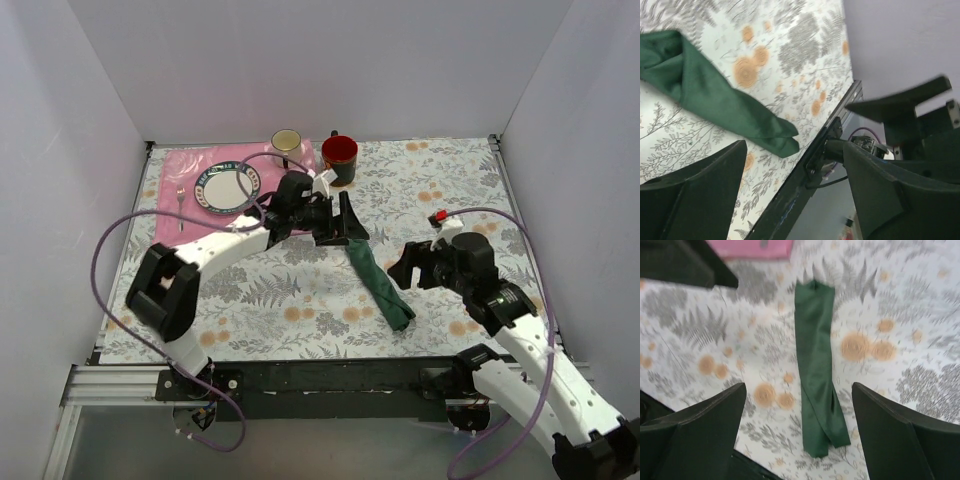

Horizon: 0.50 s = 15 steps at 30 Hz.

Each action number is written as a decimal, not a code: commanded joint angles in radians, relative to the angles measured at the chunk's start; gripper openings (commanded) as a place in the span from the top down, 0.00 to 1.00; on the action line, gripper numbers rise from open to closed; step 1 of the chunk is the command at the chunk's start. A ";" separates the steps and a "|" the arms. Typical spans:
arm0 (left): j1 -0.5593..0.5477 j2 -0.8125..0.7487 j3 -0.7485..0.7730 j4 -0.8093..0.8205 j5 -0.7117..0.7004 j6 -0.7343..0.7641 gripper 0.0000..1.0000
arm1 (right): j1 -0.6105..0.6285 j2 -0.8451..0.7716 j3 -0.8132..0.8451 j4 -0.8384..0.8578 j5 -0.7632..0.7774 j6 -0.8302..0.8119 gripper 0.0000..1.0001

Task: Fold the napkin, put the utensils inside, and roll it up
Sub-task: Roll the napkin with the utensil

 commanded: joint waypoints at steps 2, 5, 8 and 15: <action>-0.015 -0.366 -0.115 0.137 -0.136 0.097 0.17 | 0.001 -0.124 0.169 0.077 0.107 -0.024 0.02; -0.017 -0.556 -0.198 0.219 -0.274 0.114 0.08 | 0.001 -0.147 0.262 0.055 0.208 -0.064 0.01; -0.017 -0.683 -0.244 0.261 -0.404 0.118 0.02 | 0.001 -0.163 0.351 0.031 0.306 -0.098 0.01; -0.017 -0.729 -0.223 0.267 -0.484 0.115 0.02 | 0.001 -0.249 0.376 0.090 0.336 -0.173 0.01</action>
